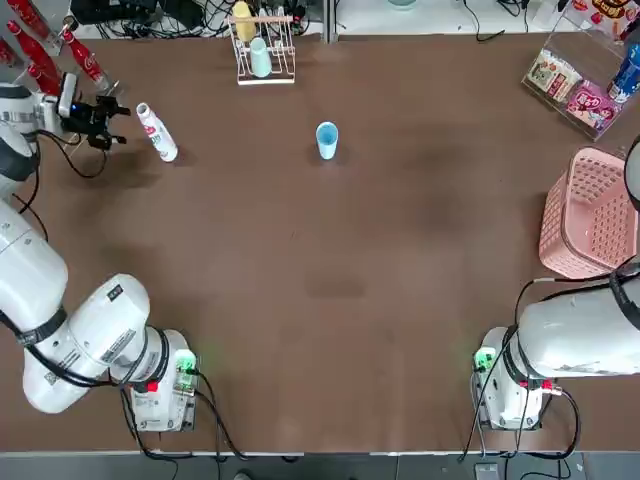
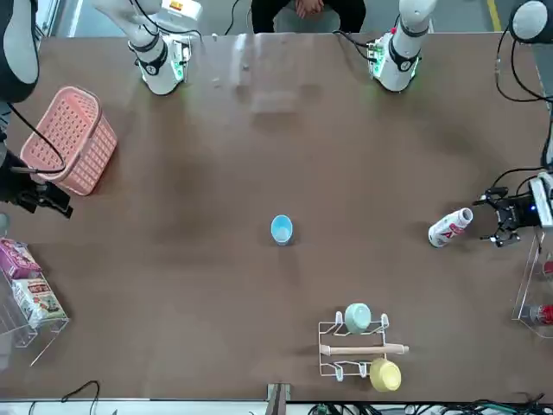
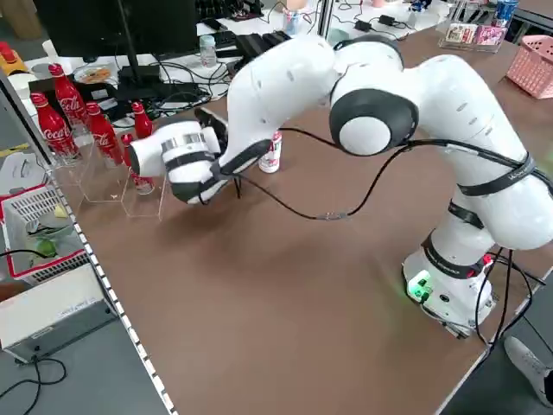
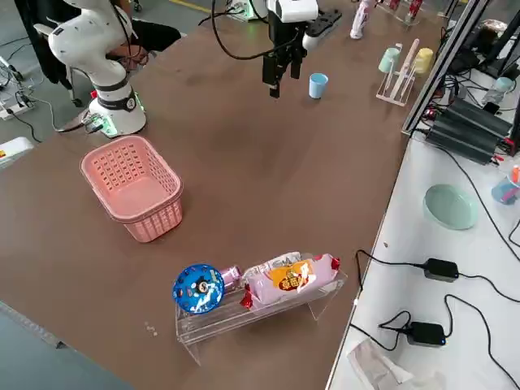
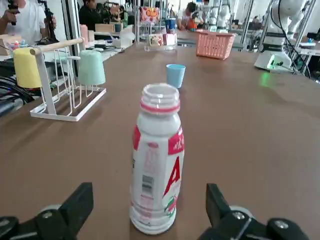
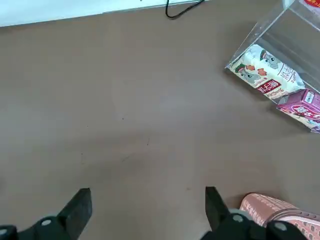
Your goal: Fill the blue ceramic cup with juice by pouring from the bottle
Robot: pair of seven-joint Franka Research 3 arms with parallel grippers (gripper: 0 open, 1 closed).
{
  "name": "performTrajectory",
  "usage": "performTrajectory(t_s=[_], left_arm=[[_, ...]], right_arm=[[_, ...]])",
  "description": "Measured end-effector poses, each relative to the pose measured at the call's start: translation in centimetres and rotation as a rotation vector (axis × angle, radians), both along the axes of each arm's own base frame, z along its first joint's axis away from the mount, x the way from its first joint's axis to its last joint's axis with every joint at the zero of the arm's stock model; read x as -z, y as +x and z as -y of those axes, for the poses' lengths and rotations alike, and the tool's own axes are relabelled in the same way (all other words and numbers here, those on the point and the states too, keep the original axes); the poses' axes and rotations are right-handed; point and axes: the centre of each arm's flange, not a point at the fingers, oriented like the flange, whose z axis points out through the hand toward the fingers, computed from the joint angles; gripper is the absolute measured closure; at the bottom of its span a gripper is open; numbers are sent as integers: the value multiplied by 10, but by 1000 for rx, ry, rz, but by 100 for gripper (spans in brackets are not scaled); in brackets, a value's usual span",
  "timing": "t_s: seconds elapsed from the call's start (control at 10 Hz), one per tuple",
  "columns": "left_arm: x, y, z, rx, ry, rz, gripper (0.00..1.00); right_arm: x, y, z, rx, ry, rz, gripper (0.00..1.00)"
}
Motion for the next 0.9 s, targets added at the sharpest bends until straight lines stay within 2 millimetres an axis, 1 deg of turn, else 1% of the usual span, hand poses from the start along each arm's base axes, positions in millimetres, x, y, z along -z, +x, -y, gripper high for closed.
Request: performTrajectory(t_s=[0.1, 0.2, 0.3, 0.4, 0.5, 0.7, 0.8, 0.9], left_arm=[[-31, 8, 2, 4, 51, -5, 0], [-67, 19, 13, 7, 116, -33, 0], [-103, 32, 34, 9, 173, -62, 0], [-136, 47, 63, 9, 227, -77, 0], [-161, 62, 97, -2, 275, -84, 0], [-192, 83, 167, -42, 340, -126, 0], [-206, 91, 202, -67, 373, -165, 0], [-218, 97, 231, -103, 418, -196, 0]], right_arm=[[0, 0, 0, 0, 0, 0, 0], [0, 0, 0, 1, 0, -1, 0], [1, 0, 0, 1, 0, -2, 0], [1, 0, 0, 0, 0, -4, 0], [2, 0, -1, -1, 0, -5, 0], [2, -1, -1, -1, 0, -5, 0], [1, -1, -1, -1, 0, -4, 0], [1, -1, -1, -1, 0, -4, 0]])
